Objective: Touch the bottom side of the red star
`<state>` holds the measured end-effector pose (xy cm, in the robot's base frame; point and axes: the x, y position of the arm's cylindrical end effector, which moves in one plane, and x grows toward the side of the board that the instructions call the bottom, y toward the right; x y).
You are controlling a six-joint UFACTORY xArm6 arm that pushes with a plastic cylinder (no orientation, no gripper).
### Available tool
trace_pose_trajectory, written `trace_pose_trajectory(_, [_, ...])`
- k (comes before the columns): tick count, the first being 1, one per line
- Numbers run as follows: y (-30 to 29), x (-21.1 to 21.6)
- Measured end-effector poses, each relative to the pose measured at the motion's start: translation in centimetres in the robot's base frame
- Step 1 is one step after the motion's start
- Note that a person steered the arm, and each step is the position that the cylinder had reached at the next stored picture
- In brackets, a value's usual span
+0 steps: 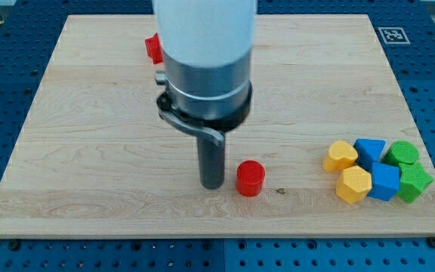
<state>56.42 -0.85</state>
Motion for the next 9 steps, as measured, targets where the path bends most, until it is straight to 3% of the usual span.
trace_pose_trajectory(1, [4.4, -0.5])
trace_pose_trajectory(5, [5.4, -4.1])
trace_pose_trajectory(9, [6.8, -1.4])
